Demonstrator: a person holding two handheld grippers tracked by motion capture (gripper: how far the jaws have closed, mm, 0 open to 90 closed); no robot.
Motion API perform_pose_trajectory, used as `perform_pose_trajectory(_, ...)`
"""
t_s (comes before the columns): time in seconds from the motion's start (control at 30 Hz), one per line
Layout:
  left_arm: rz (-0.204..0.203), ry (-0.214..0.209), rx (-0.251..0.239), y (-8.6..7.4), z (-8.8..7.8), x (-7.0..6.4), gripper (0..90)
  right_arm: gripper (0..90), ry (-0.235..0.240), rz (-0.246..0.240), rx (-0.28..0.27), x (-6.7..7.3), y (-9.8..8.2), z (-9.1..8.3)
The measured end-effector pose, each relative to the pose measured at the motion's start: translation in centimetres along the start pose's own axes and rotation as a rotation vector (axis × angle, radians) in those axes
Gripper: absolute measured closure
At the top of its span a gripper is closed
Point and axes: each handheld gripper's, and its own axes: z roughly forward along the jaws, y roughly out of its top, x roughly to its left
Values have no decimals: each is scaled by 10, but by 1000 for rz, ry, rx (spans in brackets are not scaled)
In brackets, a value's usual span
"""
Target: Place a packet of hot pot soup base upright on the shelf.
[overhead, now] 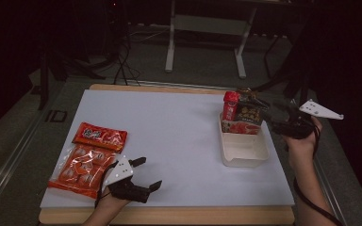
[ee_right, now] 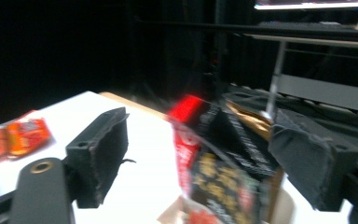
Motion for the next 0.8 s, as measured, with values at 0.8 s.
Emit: perform_pose_trajectory(0.8,-10,49,39,10,-40,14,151,144,253,-50,42,85,-41,-12)
